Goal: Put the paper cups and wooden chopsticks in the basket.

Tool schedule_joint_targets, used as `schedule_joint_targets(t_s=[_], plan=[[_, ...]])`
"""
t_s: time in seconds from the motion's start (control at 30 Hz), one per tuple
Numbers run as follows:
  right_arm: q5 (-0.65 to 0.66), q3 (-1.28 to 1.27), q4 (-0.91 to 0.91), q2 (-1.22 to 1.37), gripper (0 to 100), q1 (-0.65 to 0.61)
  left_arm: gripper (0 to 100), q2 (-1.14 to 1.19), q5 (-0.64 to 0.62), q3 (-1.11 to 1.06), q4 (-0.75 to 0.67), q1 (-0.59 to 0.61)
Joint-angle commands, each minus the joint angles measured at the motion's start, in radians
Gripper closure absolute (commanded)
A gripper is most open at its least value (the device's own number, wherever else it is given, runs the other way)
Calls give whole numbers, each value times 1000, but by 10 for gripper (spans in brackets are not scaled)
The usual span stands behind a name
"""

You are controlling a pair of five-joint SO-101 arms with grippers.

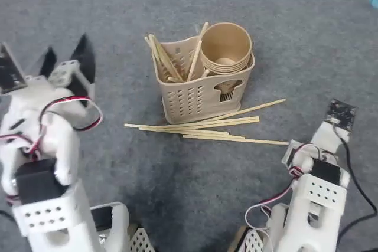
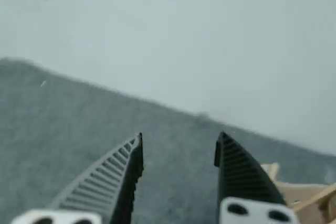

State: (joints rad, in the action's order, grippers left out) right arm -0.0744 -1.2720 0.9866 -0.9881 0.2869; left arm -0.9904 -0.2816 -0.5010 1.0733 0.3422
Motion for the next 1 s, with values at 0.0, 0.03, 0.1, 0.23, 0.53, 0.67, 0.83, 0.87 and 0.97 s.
schedule_joint_targets(t_s=[0.0, 0.03, 0.1, 0.23, 0.53, 0.67, 0.83, 0.87, 0.97], plan=[[-6, 8, -22, -15, 893, -39, 787, -12, -14, -53, 28, 54], [-6, 12, -22, -15, 893, -41, 787, -12, -14, -90, 28, 64], [-6, 15, -31, -15, 893, -42, 787, -12, -14, -162, 26, 87], [-6, -35, -134, -15, 893, -58, 787, -12, -14, -318, -11, 109], [-14, -75, -332, -15, 897, -99, 787, -12, -14, -731, -330, 135], [-18, -20, -343, -2, 897, -137, 787, -11, -14, -871, -466, 127], [-123, 138, -242, 16, 898, -197, 787, -5, -14, -877, -453, 121], [-143, 180, -222, 35, 898, -216, 787, -5, -14, -877, -450, 104], [-198, 290, -214, 139, 898, -265, 824, -5, -14, -880, -450, 77]])
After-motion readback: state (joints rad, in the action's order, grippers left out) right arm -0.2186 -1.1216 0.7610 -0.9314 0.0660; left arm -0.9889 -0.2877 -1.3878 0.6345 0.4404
